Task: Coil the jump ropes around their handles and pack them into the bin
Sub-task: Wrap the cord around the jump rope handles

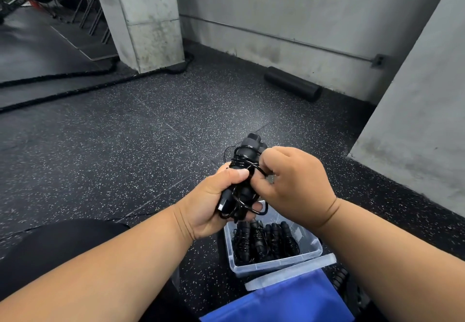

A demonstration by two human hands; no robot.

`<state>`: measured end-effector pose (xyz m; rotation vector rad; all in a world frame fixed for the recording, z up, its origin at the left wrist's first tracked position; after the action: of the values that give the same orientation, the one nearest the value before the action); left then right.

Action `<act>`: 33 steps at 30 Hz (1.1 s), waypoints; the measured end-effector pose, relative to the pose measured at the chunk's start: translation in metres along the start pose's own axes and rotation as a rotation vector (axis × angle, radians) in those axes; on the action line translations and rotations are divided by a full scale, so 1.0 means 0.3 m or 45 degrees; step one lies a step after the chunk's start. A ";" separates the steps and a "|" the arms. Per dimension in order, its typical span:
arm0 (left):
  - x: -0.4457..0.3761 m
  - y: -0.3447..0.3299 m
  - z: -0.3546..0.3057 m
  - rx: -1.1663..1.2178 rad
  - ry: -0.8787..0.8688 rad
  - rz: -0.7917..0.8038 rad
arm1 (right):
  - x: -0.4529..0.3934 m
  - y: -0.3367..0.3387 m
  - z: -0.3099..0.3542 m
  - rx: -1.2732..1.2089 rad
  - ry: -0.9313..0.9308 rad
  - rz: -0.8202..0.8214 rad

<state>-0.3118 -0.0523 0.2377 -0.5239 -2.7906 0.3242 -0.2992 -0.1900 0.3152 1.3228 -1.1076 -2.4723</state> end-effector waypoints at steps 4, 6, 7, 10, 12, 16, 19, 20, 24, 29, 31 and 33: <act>-0.005 0.013 0.006 0.036 -0.003 -0.129 | -0.015 0.007 0.003 -0.020 -0.054 0.047; -0.010 0.023 0.008 0.060 -0.031 -0.202 | -0.024 0.007 -0.033 -0.188 -0.216 0.134; -0.011 0.023 0.009 0.069 -0.039 -0.221 | -0.024 0.005 -0.046 -0.243 -0.257 0.174; -0.014 0.019 0.020 0.054 -0.013 -0.244 | -0.015 -0.005 -0.054 -0.216 -0.218 0.264; -0.018 0.024 0.029 0.054 0.000 -0.246 | -0.006 -0.015 -0.049 -0.200 -0.184 0.325; -0.022 0.037 0.033 0.064 -0.014 -0.247 | 0.001 -0.025 -0.068 -0.513 -0.385 0.366; -0.019 0.045 0.030 0.046 -0.007 -0.265 | 0.006 -0.027 -0.095 -0.801 -0.641 0.406; -0.017 0.043 0.026 0.032 -0.002 -0.255 | 0.008 -0.027 -0.100 -0.851 -0.694 0.410; -0.016 0.040 0.023 -0.025 -0.006 -0.224 | 0.028 -0.056 -0.128 -1.248 -1.056 0.315; -0.018 0.020 0.033 -0.030 -0.030 -0.120 | 0.049 -0.079 -0.165 -1.621 -1.301 0.198; -0.021 0.018 0.034 -0.043 -0.035 -0.094 | 0.044 -0.074 -0.172 -1.617 -1.265 0.133; -0.023 0.017 0.037 -0.042 -0.034 -0.078 | 0.030 -0.068 -0.166 -1.568 -1.153 0.106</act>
<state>-0.3075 -0.0520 0.2243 -0.4439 -2.8353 0.2742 -0.2623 -0.2063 0.2784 -0.1955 0.4246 -2.7599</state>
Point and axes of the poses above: each hand's wrist, its own x-axis away from the middle knuckle, its own y-axis out of the back of the hand, z = x × y, the point moved 5 cm from there along -x, towards the middle knuckle, and after that the axes turned 13 degrees about -x, right-handed, at the moved point
